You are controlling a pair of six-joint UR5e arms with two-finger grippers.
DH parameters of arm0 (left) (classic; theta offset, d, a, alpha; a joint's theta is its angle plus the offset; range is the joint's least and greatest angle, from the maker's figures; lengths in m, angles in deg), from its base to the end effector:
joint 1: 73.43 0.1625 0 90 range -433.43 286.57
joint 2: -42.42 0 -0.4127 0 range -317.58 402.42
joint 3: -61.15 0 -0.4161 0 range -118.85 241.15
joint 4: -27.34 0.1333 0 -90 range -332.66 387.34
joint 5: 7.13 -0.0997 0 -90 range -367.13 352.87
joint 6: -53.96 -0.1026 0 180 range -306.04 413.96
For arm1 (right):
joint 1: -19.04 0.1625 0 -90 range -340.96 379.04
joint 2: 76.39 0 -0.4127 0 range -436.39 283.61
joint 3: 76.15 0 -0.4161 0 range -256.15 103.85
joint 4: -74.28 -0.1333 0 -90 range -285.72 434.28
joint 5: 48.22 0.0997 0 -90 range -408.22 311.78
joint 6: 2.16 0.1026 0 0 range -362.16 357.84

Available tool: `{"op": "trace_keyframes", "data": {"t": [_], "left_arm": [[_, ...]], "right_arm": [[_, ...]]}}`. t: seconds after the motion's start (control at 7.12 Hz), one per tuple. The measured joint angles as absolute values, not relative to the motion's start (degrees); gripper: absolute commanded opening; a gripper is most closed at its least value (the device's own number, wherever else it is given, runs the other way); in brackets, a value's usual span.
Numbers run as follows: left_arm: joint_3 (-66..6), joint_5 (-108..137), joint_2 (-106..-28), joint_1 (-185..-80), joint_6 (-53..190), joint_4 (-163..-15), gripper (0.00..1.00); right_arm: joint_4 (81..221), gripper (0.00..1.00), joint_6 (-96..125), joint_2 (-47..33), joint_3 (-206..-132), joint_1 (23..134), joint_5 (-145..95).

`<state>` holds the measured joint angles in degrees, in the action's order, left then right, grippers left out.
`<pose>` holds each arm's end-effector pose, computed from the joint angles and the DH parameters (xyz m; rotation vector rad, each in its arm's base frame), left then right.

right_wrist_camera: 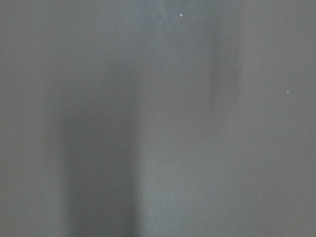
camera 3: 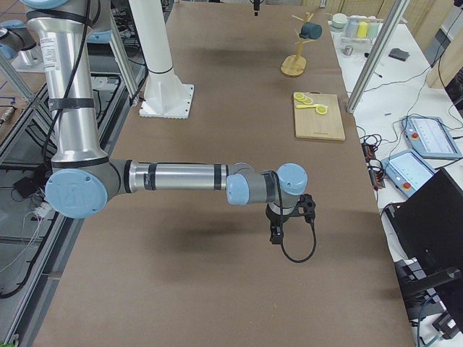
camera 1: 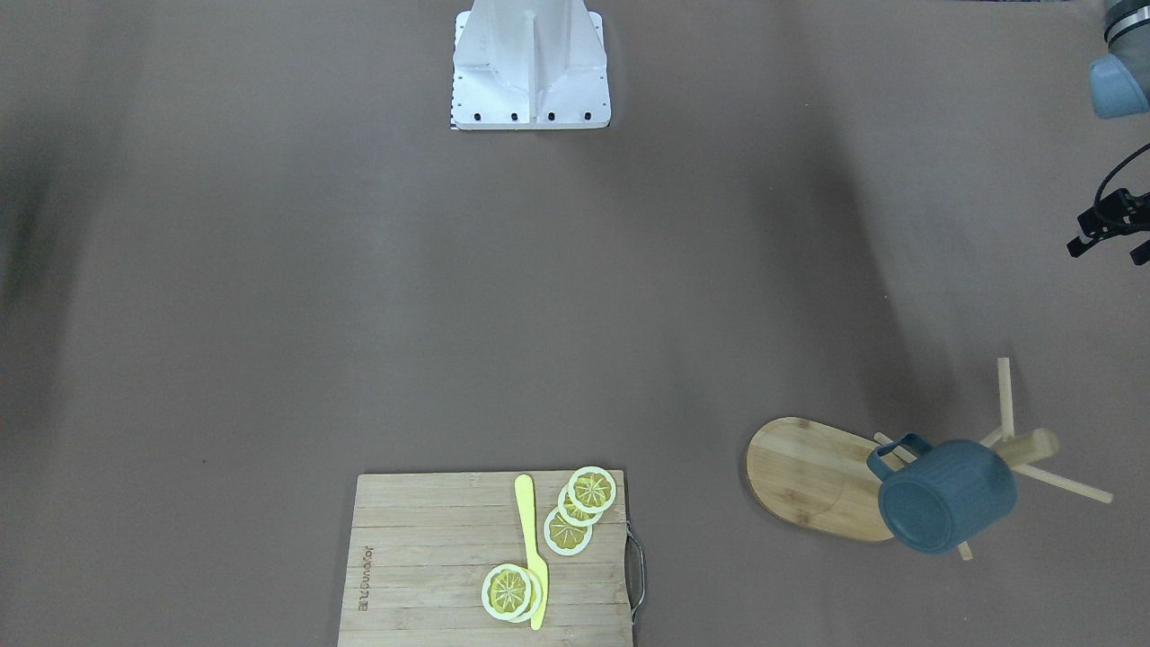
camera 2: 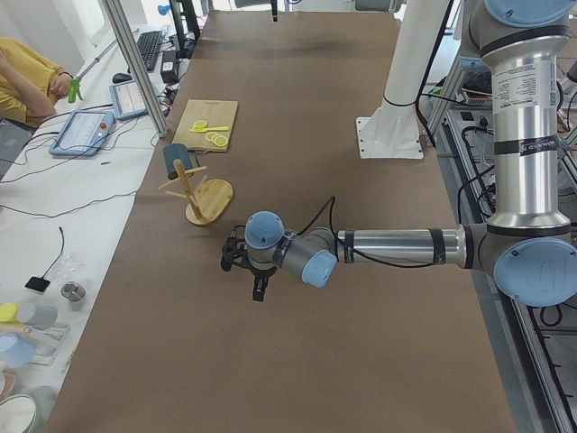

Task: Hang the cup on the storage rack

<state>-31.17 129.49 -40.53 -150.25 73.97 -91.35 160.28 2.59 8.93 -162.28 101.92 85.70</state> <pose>0.0531 -0.4844 0.6303 0.1492 0.8798 0.0589 -0.0072 -0.5587 0.6332 0.0002 -0.7704 -0.0715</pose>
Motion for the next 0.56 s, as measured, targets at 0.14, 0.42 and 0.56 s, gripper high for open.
{"op": "trace_keyframes", "data": {"t": [0.14, 0.42, 0.56], "left_arm": [[-31.0, 129.5, -41.0, -150.2, 74.0, -91.3, 0.98], [-31.0, 129.5, -41.5, -150.2, 74.1, -91.3, 0.98], [-31.0, 129.5, -41.6, -150.2, 74.2, -91.3, 0.98]], "right_arm": [[160.3, 1.0, 2.6, 8.8, -162.3, 101.9, 85.7], [160.3, 1.0, 2.7, 8.4, -162.4, 102.0, 85.8], [160.3, 1.0, 2.7, 8.3, -162.4, 102.1, 85.8]]}}
